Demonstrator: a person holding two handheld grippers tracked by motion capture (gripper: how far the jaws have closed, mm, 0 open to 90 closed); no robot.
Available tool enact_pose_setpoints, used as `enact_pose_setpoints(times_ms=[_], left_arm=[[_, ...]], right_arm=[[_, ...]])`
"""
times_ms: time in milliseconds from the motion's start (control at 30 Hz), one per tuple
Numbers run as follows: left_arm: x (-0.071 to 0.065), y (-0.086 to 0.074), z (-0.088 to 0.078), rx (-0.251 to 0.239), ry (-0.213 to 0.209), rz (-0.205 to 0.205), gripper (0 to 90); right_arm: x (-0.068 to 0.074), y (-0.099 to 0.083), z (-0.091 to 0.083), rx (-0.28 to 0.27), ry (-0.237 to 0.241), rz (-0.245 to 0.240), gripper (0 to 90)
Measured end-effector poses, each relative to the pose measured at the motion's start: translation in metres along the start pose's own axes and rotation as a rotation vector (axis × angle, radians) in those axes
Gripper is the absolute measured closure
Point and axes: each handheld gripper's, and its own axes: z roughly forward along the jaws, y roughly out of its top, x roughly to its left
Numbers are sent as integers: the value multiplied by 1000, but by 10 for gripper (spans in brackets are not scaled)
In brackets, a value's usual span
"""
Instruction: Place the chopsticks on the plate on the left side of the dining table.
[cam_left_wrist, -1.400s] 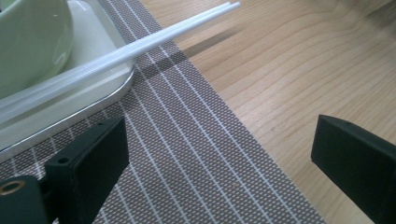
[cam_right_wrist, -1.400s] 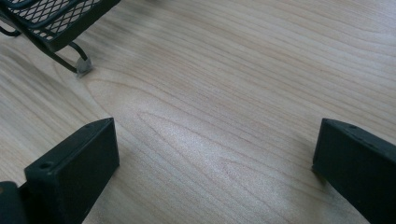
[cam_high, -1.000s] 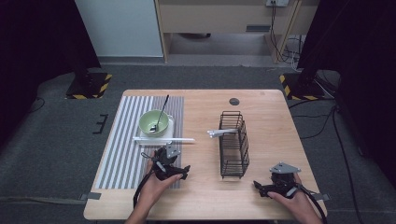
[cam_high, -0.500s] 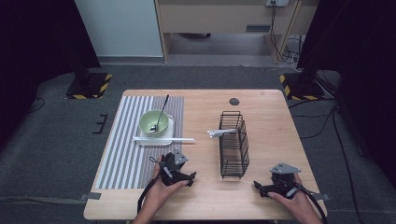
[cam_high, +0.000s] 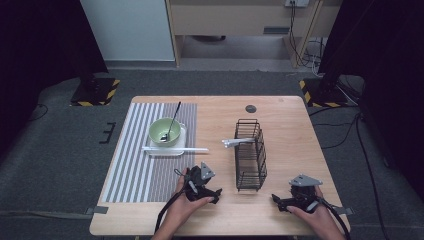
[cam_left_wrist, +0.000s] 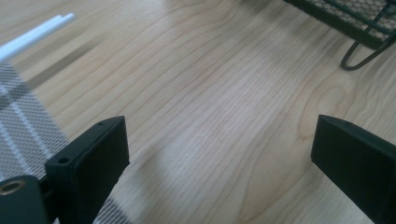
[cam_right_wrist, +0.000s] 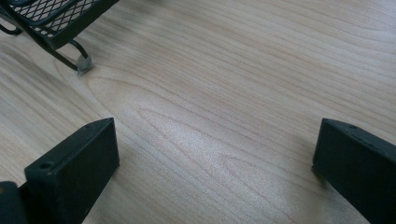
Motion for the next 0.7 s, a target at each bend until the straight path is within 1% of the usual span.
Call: enact_pose_setpoints(times_ms=[200,267,300,367,400,700], left_arm=[[-7,1,11,26,9,24,38],[-8,0,13,20,2,23,31],[-10,-1,16,4,-18,12,30],[-10,-1,17,-4,-24,6,21],[-10,-4,19,-34,-24,1,8],[-10,-4,19,-33,-27,0,0]], right_arm=[[0,0,0,0,0,0,3],[0,0,0,0,0,0,3],[0,0,0,0,0,0,3],[0,0,0,-1,-1,-1,3],[0,0,0,-1,0,-1,3],[0,0,0,0,-2,3,3]])
